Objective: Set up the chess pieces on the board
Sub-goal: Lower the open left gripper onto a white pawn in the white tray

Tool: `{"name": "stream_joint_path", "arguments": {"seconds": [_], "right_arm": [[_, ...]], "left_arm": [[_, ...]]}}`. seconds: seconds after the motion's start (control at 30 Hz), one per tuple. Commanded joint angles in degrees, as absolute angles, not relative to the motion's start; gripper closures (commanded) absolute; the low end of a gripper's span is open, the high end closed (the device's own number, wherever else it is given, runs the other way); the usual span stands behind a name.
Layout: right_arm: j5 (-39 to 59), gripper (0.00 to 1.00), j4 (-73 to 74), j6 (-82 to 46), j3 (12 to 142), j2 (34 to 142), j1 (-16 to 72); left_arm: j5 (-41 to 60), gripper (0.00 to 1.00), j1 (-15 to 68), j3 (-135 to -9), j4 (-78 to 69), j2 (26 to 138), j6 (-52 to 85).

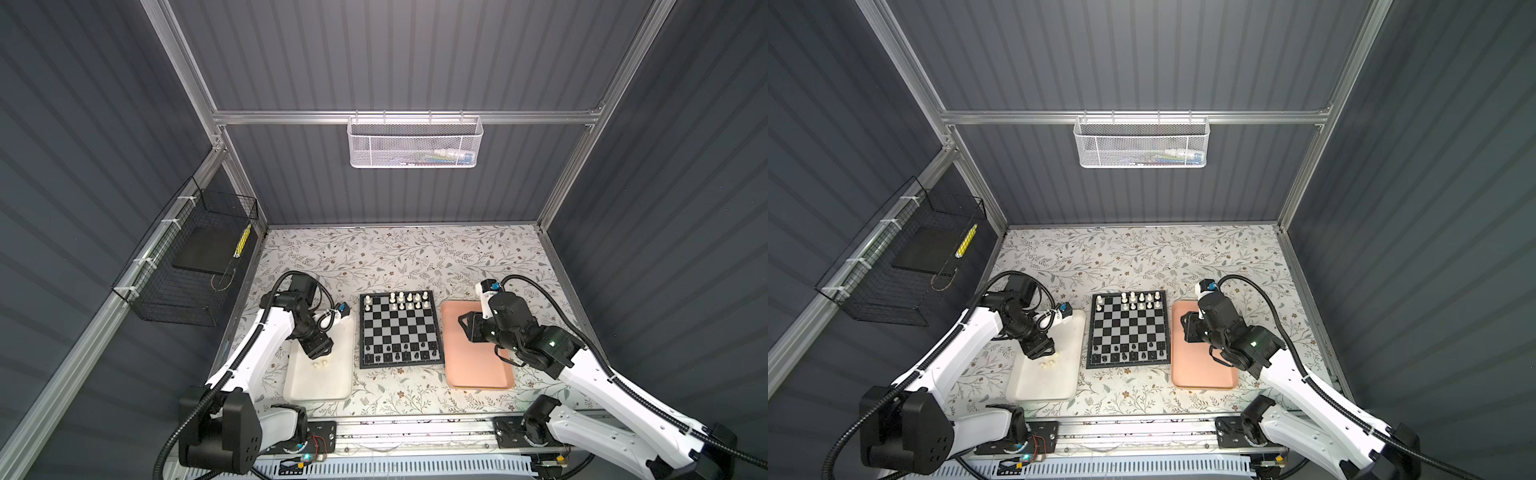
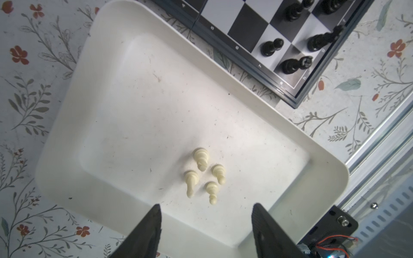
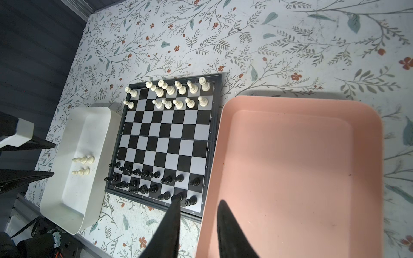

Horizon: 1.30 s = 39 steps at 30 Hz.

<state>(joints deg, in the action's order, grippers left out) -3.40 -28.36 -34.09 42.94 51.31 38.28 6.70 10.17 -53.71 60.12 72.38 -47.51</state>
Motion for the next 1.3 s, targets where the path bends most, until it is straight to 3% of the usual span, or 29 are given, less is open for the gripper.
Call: {"name": "stream_joint_path", "arguments": {"seconds": [0.0,0.27,1.27], "right_arm": [[-3.9,0.69,-29.1,-34.1,41.8,50.7,38.1],[-3.9,0.69,-28.7,-33.8,41.1,51.2,38.1],[-4.2,0.69,-29.1,-32.9,40.8,51.8,38.1]], "left_arm": [[6.3,0.39,10.7,-53.3,60.5,73.7,-47.6],[4.7,0.48,11.1,-52.8,58.9,76.8,-47.3],[2.2,0.56,14.3,-50.4,54.4,83.1,-44.5]]}}
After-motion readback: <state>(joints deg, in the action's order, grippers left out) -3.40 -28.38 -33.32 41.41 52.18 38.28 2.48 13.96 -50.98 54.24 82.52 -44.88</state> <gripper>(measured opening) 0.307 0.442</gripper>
